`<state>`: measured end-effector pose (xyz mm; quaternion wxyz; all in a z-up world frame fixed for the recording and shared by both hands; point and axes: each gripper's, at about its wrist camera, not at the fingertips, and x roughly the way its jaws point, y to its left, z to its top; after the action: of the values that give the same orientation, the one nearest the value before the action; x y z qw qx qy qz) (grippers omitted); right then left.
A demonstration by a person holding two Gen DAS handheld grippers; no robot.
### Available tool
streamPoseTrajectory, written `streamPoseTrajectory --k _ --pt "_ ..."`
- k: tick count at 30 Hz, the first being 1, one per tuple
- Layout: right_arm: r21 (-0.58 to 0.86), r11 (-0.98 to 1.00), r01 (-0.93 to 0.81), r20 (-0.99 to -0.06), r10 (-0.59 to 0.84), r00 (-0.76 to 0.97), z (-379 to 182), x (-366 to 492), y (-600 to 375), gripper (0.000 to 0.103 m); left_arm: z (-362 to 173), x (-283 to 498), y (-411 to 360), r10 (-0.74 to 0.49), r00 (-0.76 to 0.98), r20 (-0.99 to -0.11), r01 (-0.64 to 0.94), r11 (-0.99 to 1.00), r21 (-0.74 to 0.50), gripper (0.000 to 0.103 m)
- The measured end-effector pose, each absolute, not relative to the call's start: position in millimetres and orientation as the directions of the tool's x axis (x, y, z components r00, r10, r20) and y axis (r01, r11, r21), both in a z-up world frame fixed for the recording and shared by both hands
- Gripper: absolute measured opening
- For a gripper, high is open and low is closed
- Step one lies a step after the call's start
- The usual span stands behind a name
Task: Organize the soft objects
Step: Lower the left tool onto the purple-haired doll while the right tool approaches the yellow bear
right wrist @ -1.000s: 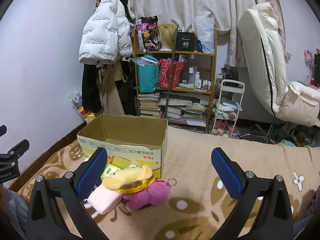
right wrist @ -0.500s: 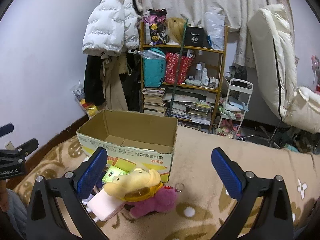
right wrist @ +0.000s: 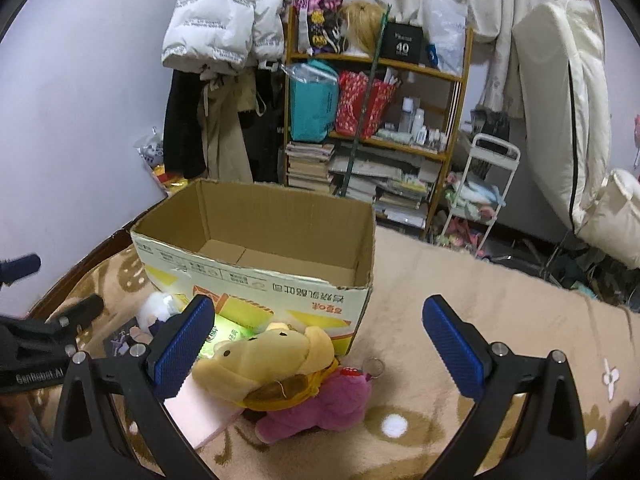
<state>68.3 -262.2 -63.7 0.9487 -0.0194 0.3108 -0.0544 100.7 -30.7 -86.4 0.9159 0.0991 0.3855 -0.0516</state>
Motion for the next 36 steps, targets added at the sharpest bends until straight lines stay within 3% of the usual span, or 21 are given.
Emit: streamPoseTrajectory --k 15,33,36 --pt "0.077 0.992 0.096 -0.698 -0.015 0.716 -111 94 -277 0.103 -144 110 -51 -0.015 0.583 -0.813 0.251 0.954 0.162 0.102" --pt "0.102 0.991 0.092 -0.74 0.014 0.672 -129 96 -278 0.103 -161 106 -59 -0.01 0.537 -0.844 0.294 0.94 0.176 0.102" --pt "0.087 0.993 0.083 -0.741 0.009 0.672 -129 95 -276 0.103 -162 107 -58 -0.029 0.527 -0.849 0.3 0.942 0.154 0.098"
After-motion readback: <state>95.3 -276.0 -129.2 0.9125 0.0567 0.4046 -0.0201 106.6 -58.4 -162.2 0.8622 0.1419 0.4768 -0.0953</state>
